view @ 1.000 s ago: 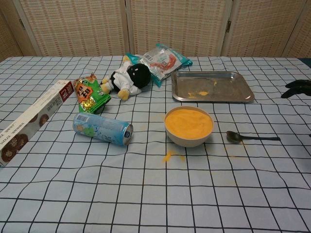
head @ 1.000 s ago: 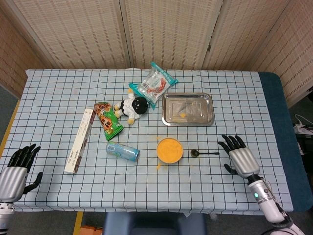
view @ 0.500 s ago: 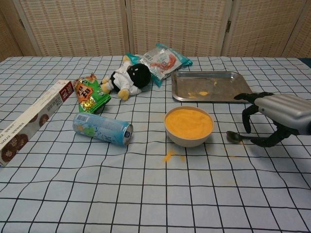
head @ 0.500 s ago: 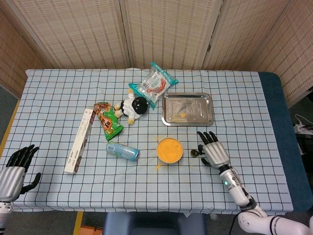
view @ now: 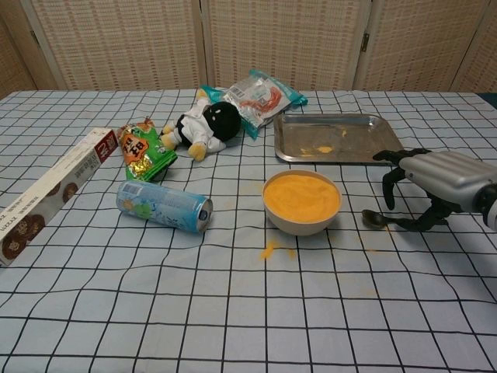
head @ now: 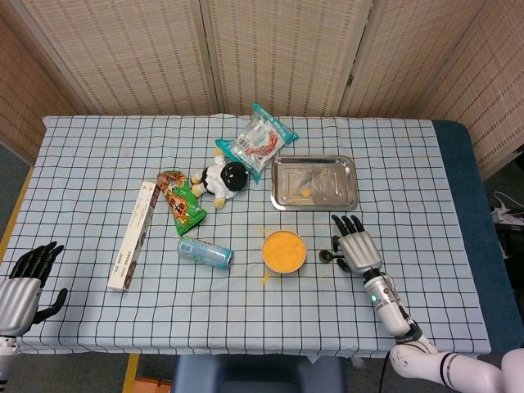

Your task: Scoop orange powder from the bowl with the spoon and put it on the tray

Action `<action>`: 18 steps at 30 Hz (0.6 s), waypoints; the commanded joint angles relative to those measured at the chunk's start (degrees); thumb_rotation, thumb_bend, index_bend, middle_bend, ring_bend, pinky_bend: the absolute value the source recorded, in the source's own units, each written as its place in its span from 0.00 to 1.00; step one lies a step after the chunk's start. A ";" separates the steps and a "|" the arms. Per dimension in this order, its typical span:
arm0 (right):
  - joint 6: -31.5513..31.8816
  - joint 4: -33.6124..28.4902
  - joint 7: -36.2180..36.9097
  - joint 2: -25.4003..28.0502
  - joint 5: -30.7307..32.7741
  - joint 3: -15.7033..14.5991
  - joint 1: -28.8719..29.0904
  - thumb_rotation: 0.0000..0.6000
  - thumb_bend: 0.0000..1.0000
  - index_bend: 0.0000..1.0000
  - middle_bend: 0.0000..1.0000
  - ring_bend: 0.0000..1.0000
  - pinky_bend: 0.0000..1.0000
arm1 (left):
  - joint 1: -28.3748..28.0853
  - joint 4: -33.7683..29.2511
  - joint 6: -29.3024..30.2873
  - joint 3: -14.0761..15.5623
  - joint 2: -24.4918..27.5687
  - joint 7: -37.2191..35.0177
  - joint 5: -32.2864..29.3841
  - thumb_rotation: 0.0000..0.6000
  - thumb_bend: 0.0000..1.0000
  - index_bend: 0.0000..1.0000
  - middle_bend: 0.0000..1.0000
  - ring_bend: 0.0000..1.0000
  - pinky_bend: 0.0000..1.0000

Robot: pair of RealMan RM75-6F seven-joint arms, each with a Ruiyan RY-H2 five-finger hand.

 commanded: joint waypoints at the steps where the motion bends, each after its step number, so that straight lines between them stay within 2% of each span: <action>1: -0.25 0.48 0.02 -0.29 0.45 -0.10 0.27 1.00 0.24 0.51 0.00 0.00 0.00 | -0.07 0.01 -0.22 0.05 -0.04 0.11 -0.09 1.00 0.43 0.00 0.00 0.00 0.08; 10: -0.71 2.10 0.54 -1.66 1.01 -0.73 1.03 1.00 0.25 0.51 0.00 0.00 0.00 | -0.09 -0.03 -0.31 -0.03 0.12 -0.03 -0.34 1.00 0.43 0.00 0.00 0.00 0.08; 18: -0.85 3.18 1.20 -2.28 1.48 -1.27 1.17 1.00 0.33 0.53 0.00 0.00 0.00 | -0.25 0.21 -0.72 0.10 0.24 0.04 -0.27 1.00 0.44 0.00 0.00 0.00 0.08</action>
